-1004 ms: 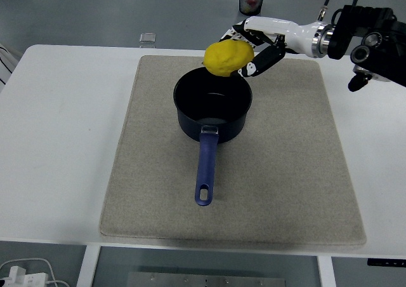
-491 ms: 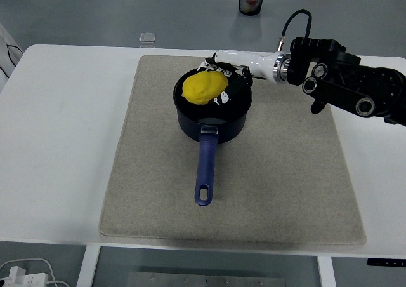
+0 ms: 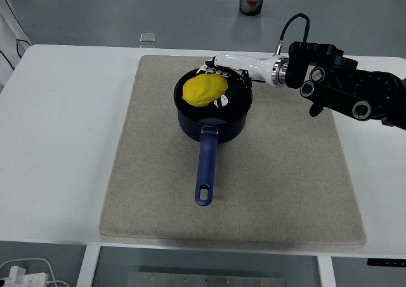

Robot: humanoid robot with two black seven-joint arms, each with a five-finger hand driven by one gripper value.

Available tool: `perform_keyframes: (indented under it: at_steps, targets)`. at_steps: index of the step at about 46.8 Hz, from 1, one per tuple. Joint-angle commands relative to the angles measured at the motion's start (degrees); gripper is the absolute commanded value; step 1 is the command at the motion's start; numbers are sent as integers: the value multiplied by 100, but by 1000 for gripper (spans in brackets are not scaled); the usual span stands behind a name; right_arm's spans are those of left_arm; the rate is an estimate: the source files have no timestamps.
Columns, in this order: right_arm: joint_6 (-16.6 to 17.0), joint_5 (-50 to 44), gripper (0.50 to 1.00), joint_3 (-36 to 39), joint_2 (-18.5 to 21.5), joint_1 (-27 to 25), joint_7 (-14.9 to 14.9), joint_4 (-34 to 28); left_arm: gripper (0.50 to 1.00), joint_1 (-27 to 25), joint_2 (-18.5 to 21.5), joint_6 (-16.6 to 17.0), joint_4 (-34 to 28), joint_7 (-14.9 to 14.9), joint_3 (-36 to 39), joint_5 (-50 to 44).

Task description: Put the potato in the blue pot

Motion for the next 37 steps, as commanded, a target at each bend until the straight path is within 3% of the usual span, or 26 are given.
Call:
perform_keyframes:
  at_steps: [1, 22, 37]
  targets:
    - [-6, 0, 917, -23, -10, -4, -2, 1, 996, 3, 0, 0, 1, 0, 0, 0]
    - [47, 369, 930, 442, -124, 93, -1, 1, 996, 3, 0, 0, 1, 0, 0, 0]
    - [38, 2248, 930, 847, -616, -82, -19, -7, 996, 3, 0, 0, 1, 0, 0, 0]
